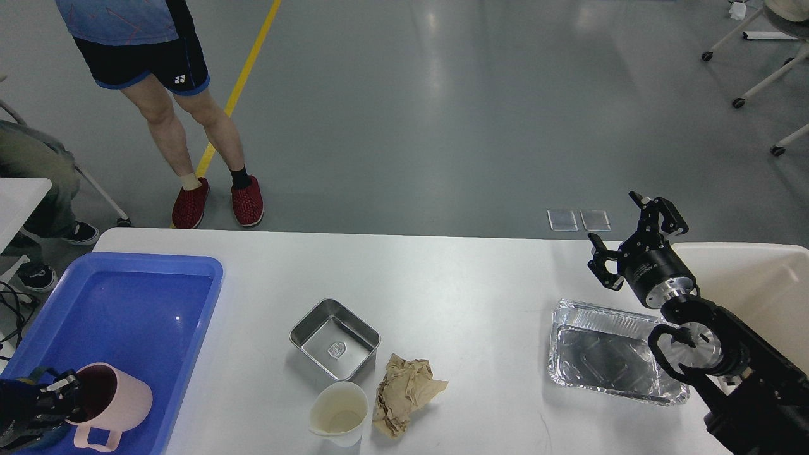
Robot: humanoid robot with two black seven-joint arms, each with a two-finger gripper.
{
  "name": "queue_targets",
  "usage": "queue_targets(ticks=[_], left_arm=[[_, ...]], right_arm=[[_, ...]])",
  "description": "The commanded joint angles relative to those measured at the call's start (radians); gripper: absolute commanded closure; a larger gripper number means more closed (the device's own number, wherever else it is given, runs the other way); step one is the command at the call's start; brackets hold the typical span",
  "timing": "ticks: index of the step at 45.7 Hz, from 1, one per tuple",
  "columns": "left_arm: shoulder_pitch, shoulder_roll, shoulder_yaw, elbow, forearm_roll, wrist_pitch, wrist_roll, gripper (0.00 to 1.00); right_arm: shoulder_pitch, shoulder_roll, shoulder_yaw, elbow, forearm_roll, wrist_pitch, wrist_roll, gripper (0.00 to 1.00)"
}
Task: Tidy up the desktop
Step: 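Release the pink mug and raise the left gripper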
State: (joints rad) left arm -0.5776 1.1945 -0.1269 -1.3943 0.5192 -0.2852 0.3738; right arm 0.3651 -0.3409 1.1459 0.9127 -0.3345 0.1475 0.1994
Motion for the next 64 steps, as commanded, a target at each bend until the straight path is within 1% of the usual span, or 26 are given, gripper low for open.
queue_targets(ticks=[1, 7, 14, 18, 21, 27, 35, 42, 48, 50, 56, 59, 64], left_arm=[[-0.001, -0.004, 0.001, 0.0, -0.002, 0.003, 0.0, 0.69], [-0.001, -0.004, -0.005, 0.0, -0.002, 0.005, -0.001, 0.59], [-0.01, 0.01, -0.011, -0.002, -0.002, 0.009, -0.004, 0.35], [-0.013, 0.017, -0.031, -0.005, -0.002, -0.002, -0.006, 0.26], [-0.013, 0.03, -0.051, -0.011, -0.002, -0.011, -0.01, 0.2], [-0.021, 0.065, -0.086, -0.048, -0.001, -0.052, -0.013, 0.18], [-0.05, 0.142, -0.215, -0.083, -0.001, -0.101, -0.013, 0.16], [-0.111, 0.197, -0.341, -0.083, -0.001, -0.207, -0.019, 0.16], [-0.175, 0.254, -0.408, -0.083, -0.001, -0.284, -0.024, 0.16], [-0.2, 0.267, -0.431, -0.081, -0.001, -0.296, -0.035, 0.16], [-0.214, 0.28, -0.485, -0.075, -0.002, -0.301, -0.096, 0.16], [-0.214, 0.28, -0.485, -0.075, -0.002, -0.301, -0.104, 0.16], [-0.212, 0.269, -0.476, -0.075, -0.002, -0.299, -0.104, 0.16]], right_arm=[[0.0, -0.003, 0.0, 0.0, 0.0, 0.0, 0.0, 0.0], [0.0, -0.003, 0.0, 0.0, 0.0, 0.0, 0.0, 0.0], [-0.002, -0.001, 0.0, 0.0, 0.0, 0.001, 0.0, 0.0], [-0.002, 0.0, 0.0, 0.0, 0.0, 0.001, 0.0, 0.0], [0.0, 0.002, 0.0, 0.0, 0.0, 0.0, 0.0, 0.0], [0.0, 0.003, 0.0, 0.0, 0.0, 0.0, 0.0, 0.0], [0.0, 0.003, 0.0, 0.0, 0.0, 0.0, 0.0, 0.0], [0.0, 0.005, 0.0, -0.001, 0.0, 0.0, 0.0, 0.0], [0.001, 0.006, 0.0, 0.0, 0.0, 0.0, 0.0, 0.0], [0.001, 0.005, 0.0, 0.0, 0.0, 0.0, 0.0, 0.0], [0.003, 0.005, 0.002, 0.0, 0.0, 0.0, 0.0, 0.0], [0.003, 0.005, 0.002, 0.0, 0.0, 0.0, 0.0, 0.0], [0.001, 0.005, 0.0, 0.0, 0.0, 0.0, 0.0, 0.0]])
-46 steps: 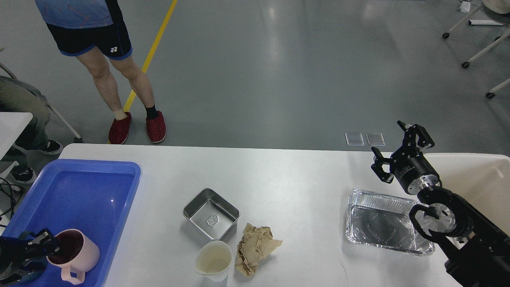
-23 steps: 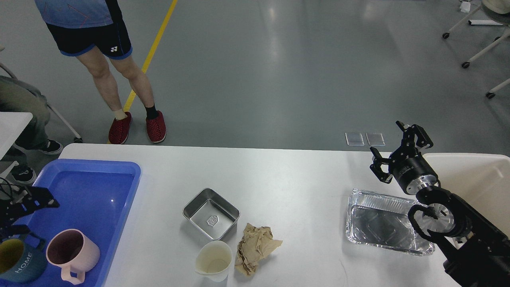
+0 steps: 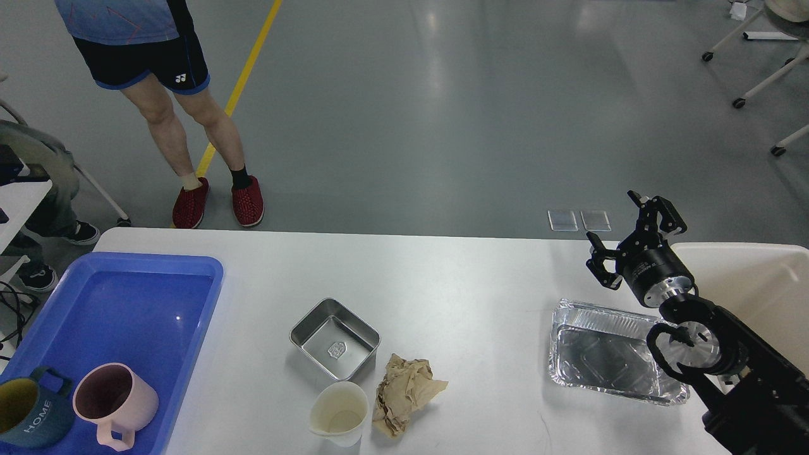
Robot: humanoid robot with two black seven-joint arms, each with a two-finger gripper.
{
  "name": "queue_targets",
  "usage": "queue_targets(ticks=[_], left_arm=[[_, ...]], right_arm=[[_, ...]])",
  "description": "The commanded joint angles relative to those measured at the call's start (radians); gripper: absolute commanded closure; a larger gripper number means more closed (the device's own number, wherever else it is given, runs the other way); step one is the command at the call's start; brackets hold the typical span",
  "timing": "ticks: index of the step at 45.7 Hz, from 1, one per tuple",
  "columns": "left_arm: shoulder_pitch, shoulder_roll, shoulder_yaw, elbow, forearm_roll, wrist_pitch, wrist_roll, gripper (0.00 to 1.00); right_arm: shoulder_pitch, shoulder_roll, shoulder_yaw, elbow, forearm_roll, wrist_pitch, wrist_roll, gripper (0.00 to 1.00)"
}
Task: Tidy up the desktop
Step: 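Release the pink mug and raise the left gripper, then reach the left gripper to the small steel box and grasp it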
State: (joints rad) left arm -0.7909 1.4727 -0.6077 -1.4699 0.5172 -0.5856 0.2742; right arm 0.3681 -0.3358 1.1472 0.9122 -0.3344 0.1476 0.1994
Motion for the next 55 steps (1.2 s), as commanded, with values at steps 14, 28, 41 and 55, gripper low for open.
queue_targets(ticks=[14, 28, 41, 55], left_arm=[[0.015, -0.296, 0.075, 0.017, 0.004, 0.125, 0.02, 0.16], [0.015, -0.646, 0.394, 0.022, 0.004, 0.335, 0.063, 0.16], [0.099, -0.865, 0.453, 0.166, 0.003, 0.431, 0.066, 0.16], [0.127, -0.983, 0.451, 0.264, 0.003, 0.503, 0.063, 0.16]], right_arm=[[-0.003, 0.004, -0.001, 0.0, 0.0, 0.0, 0.0, 0.0], [-0.005, 0.0, -0.001, -0.001, 0.0, 0.0, 0.0, 0.0], [-0.005, 0.006, -0.001, -0.001, -0.001, 0.0, 0.0, 0.0], [-0.015, 0.004, -0.003, -0.001, -0.002, 0.0, 0.0, 0.0]])
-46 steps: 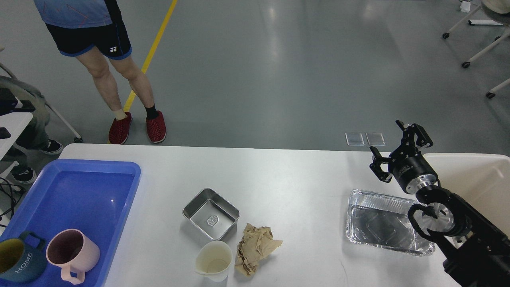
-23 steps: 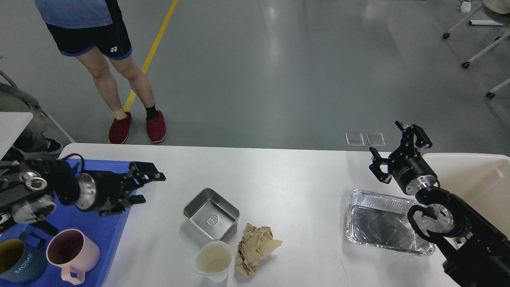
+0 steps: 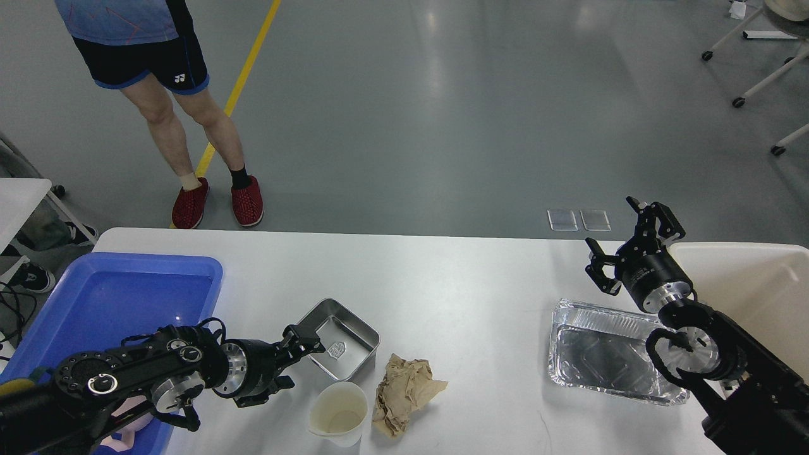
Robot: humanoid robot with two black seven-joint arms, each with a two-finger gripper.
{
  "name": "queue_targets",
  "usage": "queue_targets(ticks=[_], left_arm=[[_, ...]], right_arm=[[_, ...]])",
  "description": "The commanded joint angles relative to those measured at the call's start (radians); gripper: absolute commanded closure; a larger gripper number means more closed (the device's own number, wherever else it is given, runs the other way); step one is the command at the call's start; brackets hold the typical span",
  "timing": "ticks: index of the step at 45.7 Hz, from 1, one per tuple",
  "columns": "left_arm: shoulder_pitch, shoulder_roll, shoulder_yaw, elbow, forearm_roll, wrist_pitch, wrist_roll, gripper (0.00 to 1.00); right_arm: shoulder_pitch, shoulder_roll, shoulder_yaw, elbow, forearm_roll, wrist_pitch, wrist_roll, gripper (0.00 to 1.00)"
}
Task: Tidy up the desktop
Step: 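Reach the left gripper to the small steel box and grasp it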
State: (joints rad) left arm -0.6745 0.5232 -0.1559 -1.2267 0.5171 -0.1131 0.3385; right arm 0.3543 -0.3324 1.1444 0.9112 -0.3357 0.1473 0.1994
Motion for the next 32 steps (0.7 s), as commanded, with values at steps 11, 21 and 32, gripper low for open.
queue_targets(ticks=[11, 21, 32], left_arm=[[0.012, -0.065, 0.012, 0.052, 0.006, 0.092, -0.001, 0.28], [0.012, -0.066, 0.006, 0.076, 0.001, 0.093, 0.008, 0.7], [0.015, -0.065, -0.016, 0.078, 0.0, 0.095, 0.076, 0.96]], right_arm=[[-0.003, 0.001, 0.001, 0.0, -0.014, 0.0, 0.0, 0.0], [-0.009, 0.004, 0.0, 0.0, -0.014, 0.0, 0.0, 0.0], [-0.008, 0.003, 0.001, 0.0, -0.014, 0.0, 0.0, 0.0]])
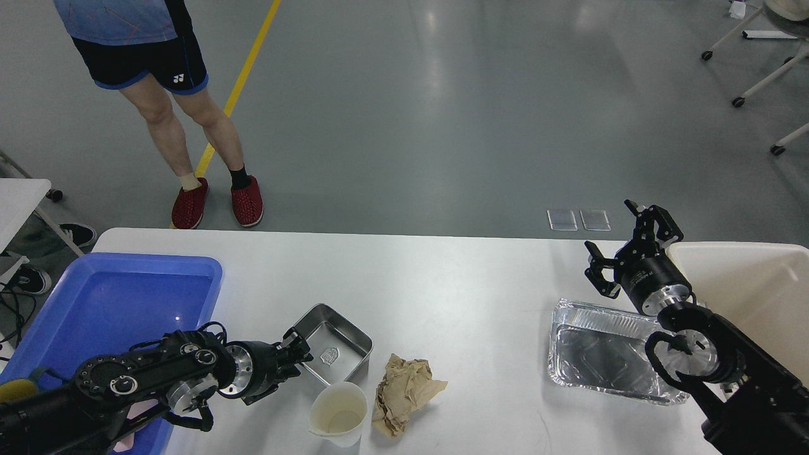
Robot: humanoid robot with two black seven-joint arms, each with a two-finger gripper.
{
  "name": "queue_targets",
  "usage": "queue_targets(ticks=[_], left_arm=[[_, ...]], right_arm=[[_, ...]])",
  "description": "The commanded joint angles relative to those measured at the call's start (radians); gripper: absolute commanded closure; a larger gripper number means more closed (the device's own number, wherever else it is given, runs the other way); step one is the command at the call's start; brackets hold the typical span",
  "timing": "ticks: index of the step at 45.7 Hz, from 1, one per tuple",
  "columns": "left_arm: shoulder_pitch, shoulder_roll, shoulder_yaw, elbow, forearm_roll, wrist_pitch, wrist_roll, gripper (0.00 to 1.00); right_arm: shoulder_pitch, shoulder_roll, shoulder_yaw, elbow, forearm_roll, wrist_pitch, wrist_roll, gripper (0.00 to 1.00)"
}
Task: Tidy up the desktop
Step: 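Reach the left gripper to the small steel box and grasp it, then carry the steel box into the blue tray and set it down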
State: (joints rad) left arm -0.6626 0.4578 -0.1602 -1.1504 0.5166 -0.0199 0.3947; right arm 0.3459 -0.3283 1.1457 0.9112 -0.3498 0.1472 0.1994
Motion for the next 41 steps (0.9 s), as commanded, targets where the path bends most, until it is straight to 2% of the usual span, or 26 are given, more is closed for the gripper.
queue_targets(ticks=[1, 13, 21, 28, 37, 41], left_arm=[[0.006, 0.001, -0.012, 0.001, -0.001, 0.0, 0.019, 0.97], [0.011, 0.025, -0.058, 0.001, 0.0, 0.001, 0.019, 1.0], [-0.002, 0.157, -0.099, -0.018, 0.002, -0.021, 0.033, 1.0], [-0.025, 0.323, -0.145, -0.086, 0.002, -0.12, 0.038, 1.0], [-0.029, 0.607, -0.271, -0.288, 0.002, -0.282, 0.035, 1.0], [-0.026, 0.702, -0.329, -0.341, 0.0, -0.342, 0.035, 1.0]], right_arm=[[-0.001, -0.002, 0.0, 0.0, 0.0, 0.0, 0.0, 0.0], [0.001, -0.002, -0.001, 0.0, 0.0, 0.0, 0.0, 0.0], [0.001, -0.002, -0.001, 0.002, 0.0, 0.0, 0.0, 0.0], [0.001, -0.002, -0.001, 0.003, 0.0, 0.0, 0.0, 0.0], [0.001, 0.006, -0.006, 0.002, 0.0, 0.0, 0.0, 0.0], [0.002, 0.015, -0.006, 0.002, 0.0, 0.0, 0.0, 0.0]])
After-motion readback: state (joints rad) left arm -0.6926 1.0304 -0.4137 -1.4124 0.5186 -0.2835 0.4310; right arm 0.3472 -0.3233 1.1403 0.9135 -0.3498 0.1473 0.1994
